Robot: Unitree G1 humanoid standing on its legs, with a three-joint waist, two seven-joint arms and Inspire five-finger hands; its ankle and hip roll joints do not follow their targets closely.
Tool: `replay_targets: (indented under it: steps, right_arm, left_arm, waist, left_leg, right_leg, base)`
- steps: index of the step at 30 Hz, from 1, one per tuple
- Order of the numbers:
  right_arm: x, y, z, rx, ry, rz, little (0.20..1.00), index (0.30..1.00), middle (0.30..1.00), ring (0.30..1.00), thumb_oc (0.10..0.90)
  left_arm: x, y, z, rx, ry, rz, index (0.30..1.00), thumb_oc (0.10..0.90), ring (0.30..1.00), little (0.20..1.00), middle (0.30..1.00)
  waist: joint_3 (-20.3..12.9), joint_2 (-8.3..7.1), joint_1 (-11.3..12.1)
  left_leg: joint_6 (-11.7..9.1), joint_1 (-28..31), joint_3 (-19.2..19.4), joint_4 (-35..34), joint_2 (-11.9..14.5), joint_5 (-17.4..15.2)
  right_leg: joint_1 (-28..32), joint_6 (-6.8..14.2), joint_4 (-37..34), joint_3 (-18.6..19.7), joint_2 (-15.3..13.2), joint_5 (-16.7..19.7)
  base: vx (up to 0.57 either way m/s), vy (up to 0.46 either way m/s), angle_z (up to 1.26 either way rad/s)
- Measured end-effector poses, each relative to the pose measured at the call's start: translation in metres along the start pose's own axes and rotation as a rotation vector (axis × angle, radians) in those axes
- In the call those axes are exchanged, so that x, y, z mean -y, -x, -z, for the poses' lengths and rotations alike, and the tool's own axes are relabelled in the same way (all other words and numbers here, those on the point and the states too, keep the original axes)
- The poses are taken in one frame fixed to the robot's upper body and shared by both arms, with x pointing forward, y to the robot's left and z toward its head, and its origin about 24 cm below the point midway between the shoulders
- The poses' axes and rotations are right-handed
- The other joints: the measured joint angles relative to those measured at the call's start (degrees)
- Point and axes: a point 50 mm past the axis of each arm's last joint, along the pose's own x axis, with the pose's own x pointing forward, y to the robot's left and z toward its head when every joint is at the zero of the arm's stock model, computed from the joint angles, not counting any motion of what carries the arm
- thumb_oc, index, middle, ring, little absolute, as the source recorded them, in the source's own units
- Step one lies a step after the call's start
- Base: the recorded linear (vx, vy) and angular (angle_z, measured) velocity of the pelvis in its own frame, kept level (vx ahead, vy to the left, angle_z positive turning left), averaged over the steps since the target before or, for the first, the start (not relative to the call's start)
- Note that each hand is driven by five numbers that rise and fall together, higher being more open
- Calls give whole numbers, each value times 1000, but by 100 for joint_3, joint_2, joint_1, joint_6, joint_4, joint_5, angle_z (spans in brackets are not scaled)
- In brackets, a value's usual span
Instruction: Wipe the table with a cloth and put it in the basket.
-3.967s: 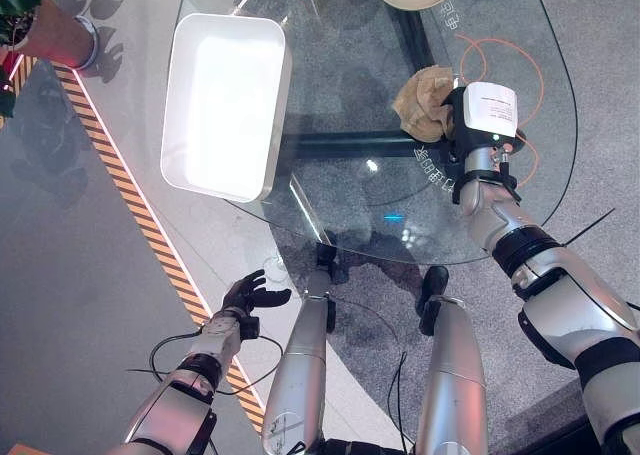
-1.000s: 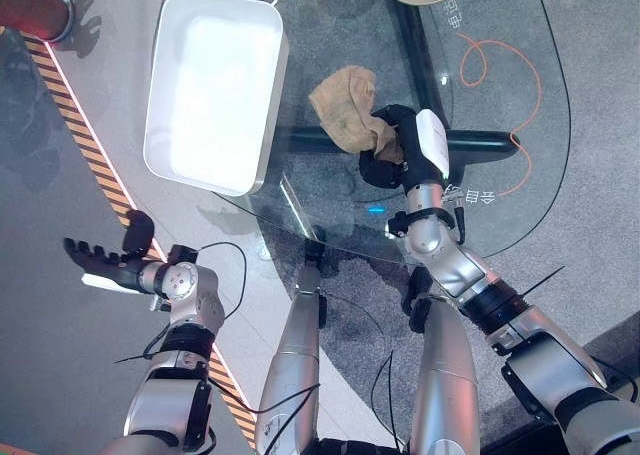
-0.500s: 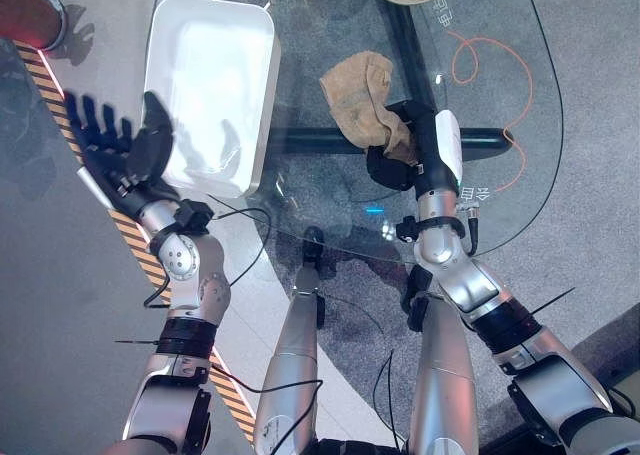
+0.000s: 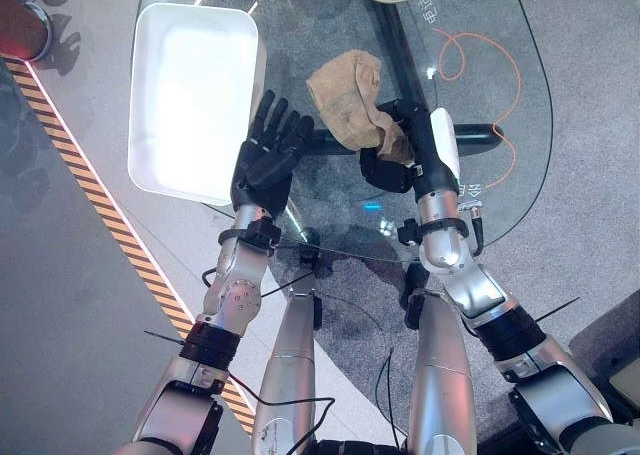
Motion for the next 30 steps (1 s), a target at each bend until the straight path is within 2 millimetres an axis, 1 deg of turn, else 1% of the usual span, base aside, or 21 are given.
replay_targets:
  steps: [6, 13, 17, 30]
  right_arm:
    - [-4, 1, -3, 19, -7, -26, 200, 300, 300, 300, 100]
    - [-10, 4, -4, 26, -5, -63, 200, 300, 300, 300, 100]
    - [-11, 4, -4, 28, -4, -68, 200, 300, 300, 300, 100]
    - [-12, 4, -7, 38, -8, -74, 200, 300, 300, 300, 100]
  left_arm:
    - [5, 1, 10, -85, 103, 64, 900, 800, 900, 900, 900]
    - [7, 1, 12, -118, 165, 103, 900, 800, 900, 900, 900]
    - [8, 1, 12, -118, 170, 121, 900, 800, 900, 900, 900]
    - [7, 2, 9, -110, 154, 146, 900, 800, 900, 900, 900]
  waist:
    - [0, 0, -8]
    - [0, 0, -85]
    - [0, 0, -117]
    - [0, 0, -108]
  left_leg:
    - [2, 0, 3, -1, -5, -1]
    - [2, 0, 3, -1, -6, -1]
    - [-2, 1, 4, 0, -6, 2]
    - [-3, 15, 3, 6, -8, 4]
  right_leg:
    - [0, 6, -3, 2, -5, -4]
    - [1, 7, 0, 3, -6, -4]
    - [0, 7, 4, 3, -5, -4]
    - [0, 7, 33, 11, -7, -4]
  base:
    - [0, 0, 0]
    - [0, 0, 0]
    - [0, 0, 0]
    - [0, 0, 0]
